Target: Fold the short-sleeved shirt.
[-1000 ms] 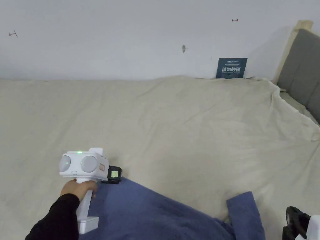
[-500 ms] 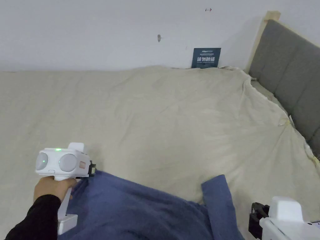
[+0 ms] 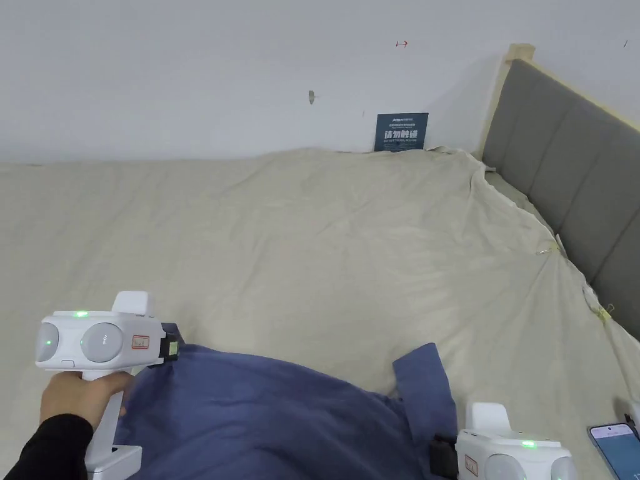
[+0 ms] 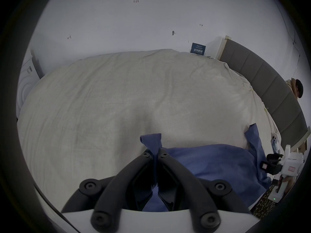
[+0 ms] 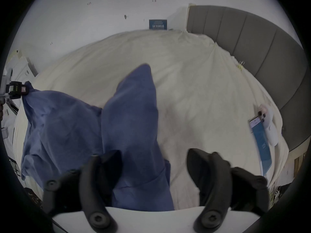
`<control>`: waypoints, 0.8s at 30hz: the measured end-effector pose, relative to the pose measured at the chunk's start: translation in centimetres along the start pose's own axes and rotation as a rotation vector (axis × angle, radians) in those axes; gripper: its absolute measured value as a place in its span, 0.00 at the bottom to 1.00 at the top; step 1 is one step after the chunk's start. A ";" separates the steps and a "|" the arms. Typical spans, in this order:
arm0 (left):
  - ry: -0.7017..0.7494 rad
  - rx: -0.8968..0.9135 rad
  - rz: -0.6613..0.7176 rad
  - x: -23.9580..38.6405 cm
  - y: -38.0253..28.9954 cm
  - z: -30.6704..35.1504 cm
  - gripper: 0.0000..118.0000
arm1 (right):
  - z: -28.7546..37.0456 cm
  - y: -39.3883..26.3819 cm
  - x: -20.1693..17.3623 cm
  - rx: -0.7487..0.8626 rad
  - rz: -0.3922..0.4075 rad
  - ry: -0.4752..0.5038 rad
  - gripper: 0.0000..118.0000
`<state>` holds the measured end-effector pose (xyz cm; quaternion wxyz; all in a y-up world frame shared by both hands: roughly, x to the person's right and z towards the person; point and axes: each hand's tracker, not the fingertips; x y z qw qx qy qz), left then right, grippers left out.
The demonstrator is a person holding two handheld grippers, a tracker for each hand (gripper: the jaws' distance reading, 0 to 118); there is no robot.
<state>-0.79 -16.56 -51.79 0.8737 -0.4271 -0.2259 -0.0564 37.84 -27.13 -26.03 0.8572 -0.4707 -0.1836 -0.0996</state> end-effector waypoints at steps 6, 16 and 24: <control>0.014 0.001 0.024 -1.0 -0.4 0.5 0.01 | -0.3 -0.9 0.8 0.033 -0.031 0.034 0.07; 0.040 0.098 0.110 -3.6 -1.1 5.6 0.01 | 8.8 2.4 2.6 0.227 -0.070 0.194 0.07; 0.051 0.271 0.174 -6.1 1.1 14.0 0.01 | 14.9 8.9 0.9 0.416 -0.034 0.257 0.07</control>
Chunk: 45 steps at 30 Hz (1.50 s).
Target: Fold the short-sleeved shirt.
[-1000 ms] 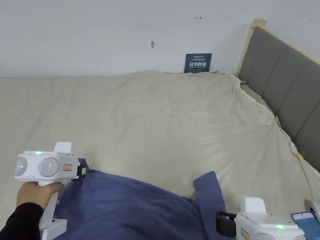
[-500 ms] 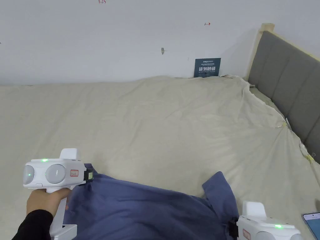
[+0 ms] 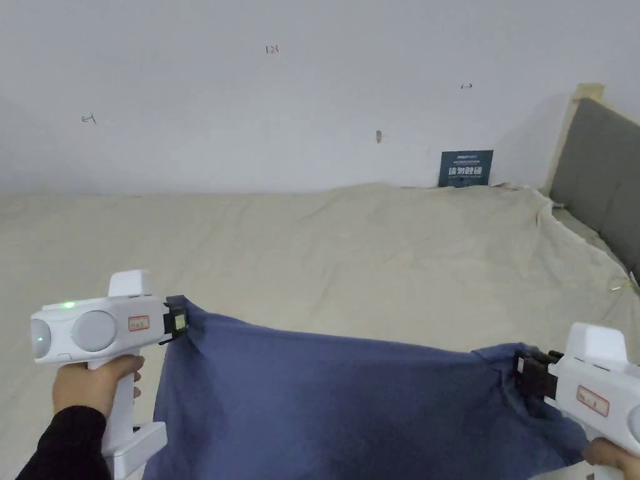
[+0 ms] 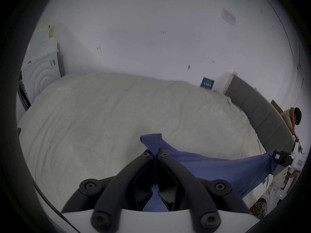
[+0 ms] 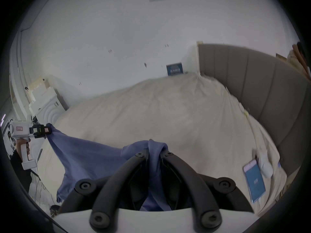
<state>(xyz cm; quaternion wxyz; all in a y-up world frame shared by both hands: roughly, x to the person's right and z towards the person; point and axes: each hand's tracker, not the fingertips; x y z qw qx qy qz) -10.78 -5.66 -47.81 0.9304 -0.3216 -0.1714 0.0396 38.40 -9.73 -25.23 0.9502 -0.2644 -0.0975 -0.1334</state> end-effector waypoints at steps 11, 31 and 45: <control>0.047 0.203 -0.027 -0.4 9.9 7.1 0.01 | -0.8 13.0 -6.6 0.187 0.130 0.033 0.07; 0.089 0.441 -0.059 1.6 24.7 3.2 0.01 | -5.4 30.9 -9.8 0.454 0.233 0.014 0.07; 0.077 0.181 -0.023 -1.2 9.0 -8.2 0.01 | -14.8 14.3 -4.3 0.168 0.180 -0.015 0.07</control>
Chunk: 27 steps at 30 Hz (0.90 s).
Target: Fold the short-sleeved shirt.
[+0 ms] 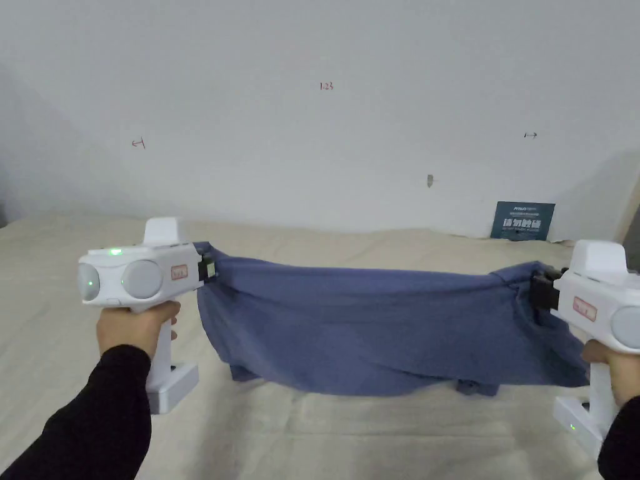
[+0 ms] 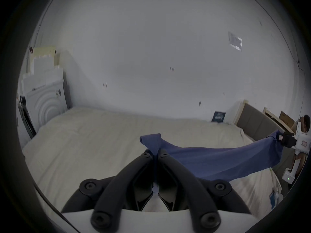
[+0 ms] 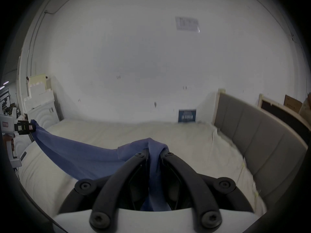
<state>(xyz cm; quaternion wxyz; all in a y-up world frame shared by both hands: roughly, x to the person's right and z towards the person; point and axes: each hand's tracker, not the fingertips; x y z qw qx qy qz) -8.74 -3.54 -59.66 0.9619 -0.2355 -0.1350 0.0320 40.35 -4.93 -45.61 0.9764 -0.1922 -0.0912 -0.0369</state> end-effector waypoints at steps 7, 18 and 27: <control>0.001 -0.125 0.047 -2.5 -10.7 1.6 0.01 | 3.6 -10.4 0.3 -0.131 -0.040 0.026 0.07; 0.031 -0.306 0.096 -5.3 -25.8 11.7 0.01 | 14.3 -23.9 0.2 -0.328 -0.077 0.054 0.07; 0.049 -0.377 0.065 -5.7 -32.6 20.6 0.01 | 22.2 -29.5 0.2 -0.390 -0.110 0.064 0.07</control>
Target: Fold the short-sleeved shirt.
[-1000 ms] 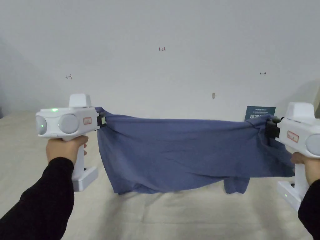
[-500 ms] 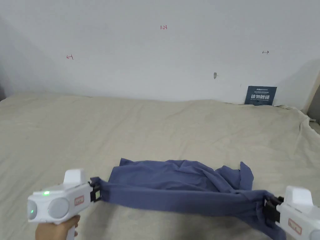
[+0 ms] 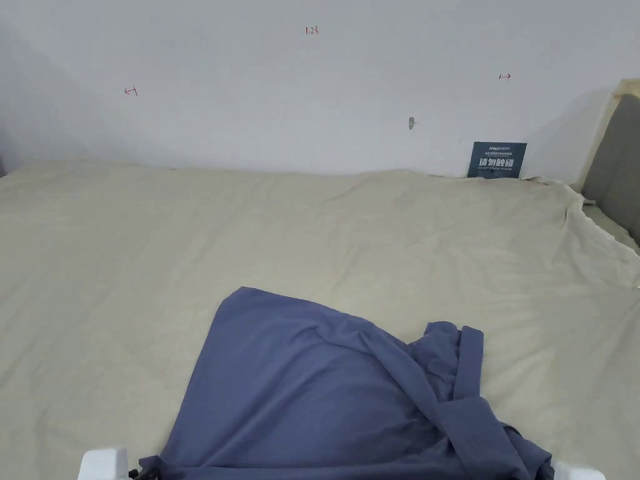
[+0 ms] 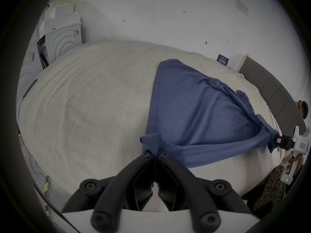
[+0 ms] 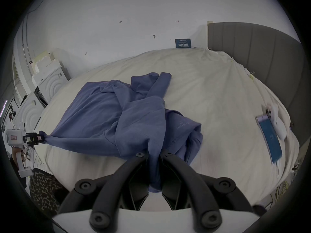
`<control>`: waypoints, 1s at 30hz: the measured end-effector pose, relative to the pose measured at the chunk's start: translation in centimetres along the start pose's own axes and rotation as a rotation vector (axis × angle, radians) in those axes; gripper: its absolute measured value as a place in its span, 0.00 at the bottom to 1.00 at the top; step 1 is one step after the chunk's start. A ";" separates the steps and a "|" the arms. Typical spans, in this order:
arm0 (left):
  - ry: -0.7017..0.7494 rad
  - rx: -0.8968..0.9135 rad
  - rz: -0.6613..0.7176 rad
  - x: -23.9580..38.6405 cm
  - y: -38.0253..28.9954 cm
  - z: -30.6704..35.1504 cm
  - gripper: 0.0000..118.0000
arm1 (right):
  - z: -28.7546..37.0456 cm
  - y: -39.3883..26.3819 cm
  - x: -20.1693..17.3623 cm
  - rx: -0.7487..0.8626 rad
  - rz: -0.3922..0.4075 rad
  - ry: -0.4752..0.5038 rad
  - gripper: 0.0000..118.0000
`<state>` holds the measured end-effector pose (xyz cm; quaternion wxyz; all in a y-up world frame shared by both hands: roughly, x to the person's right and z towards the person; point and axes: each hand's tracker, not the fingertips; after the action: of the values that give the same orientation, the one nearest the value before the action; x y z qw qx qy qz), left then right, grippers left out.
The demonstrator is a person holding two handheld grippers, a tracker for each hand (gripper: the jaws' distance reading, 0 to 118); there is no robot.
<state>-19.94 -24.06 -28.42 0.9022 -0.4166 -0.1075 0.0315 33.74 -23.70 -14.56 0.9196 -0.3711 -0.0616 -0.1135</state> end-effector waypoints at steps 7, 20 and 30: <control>0.020 -0.034 -0.002 -1.0 -3.3 1.4 0.01 | 1.3 -3.6 0.0 -0.054 -0.028 0.012 0.07; 0.051 -0.119 0.073 0.1 -2.8 0.1 0.25 | 1.4 -3.8 -2.3 -0.127 -0.025 -0.053 0.28; -0.030 0.255 0.046 4.2 5.9 9.4 0.90 | 11.8 6.6 -2.9 0.290 0.072 -0.097 0.80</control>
<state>-17.69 -12.60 -26.32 0.9451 -0.3004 -0.1065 0.0716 32.25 -10.39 -11.15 0.9630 -0.2414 -0.1085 -0.0521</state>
